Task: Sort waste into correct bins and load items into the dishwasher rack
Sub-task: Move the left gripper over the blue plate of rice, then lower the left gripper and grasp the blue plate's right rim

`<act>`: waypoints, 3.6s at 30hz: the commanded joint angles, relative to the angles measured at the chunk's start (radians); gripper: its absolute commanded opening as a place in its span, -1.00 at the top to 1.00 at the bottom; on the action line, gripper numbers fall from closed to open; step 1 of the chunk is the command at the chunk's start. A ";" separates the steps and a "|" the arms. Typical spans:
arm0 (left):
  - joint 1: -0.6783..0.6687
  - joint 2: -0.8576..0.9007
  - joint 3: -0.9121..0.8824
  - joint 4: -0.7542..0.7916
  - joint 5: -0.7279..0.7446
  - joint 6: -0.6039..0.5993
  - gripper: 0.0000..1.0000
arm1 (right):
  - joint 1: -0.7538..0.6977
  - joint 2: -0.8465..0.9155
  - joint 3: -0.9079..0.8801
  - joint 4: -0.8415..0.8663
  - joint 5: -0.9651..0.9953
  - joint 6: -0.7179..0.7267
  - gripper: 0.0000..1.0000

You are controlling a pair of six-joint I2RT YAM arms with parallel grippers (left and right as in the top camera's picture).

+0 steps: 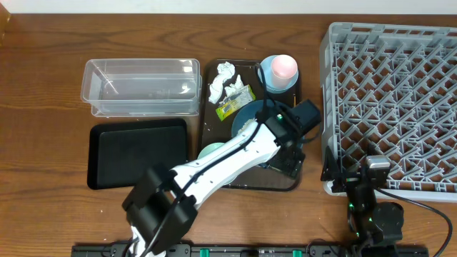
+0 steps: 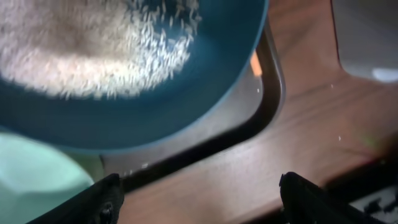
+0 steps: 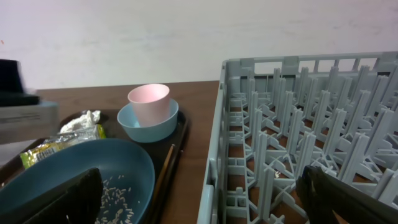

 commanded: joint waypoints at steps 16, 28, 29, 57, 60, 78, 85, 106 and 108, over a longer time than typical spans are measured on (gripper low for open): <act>0.024 0.034 0.015 0.299 -0.171 -0.043 -0.76 | 0.007 -0.004 -0.002 -0.004 0.003 0.014 -0.98; 0.045 0.072 0.015 0.341 -0.065 0.014 -0.76 | 0.007 -0.004 -0.002 -0.005 0.003 0.014 -0.99; 0.039 0.082 0.015 0.343 -0.066 0.015 -0.77 | 0.007 -0.004 -0.002 -0.005 0.003 0.014 -0.99; -0.061 0.221 0.015 0.401 -0.343 0.010 -0.76 | 0.007 -0.004 -0.002 -0.005 0.003 0.014 -0.98; -0.067 0.247 0.015 0.404 -0.343 0.010 -0.76 | 0.007 -0.004 -0.002 -0.005 0.003 0.014 -0.98; -0.054 0.254 0.016 0.401 -0.343 0.010 -0.54 | 0.007 -0.004 -0.002 -0.005 0.003 0.014 -0.98; -0.053 0.214 0.018 0.400 -0.341 0.010 -0.54 | 0.007 -0.004 -0.002 -0.005 0.003 0.014 -0.98; -0.056 0.190 0.015 0.389 -0.314 0.003 -0.35 | 0.007 -0.004 -0.002 -0.005 0.003 0.014 -0.98; -0.056 0.190 0.014 0.389 -0.290 -0.002 -0.34 | 0.007 -0.004 -0.002 -0.005 0.003 0.014 -0.98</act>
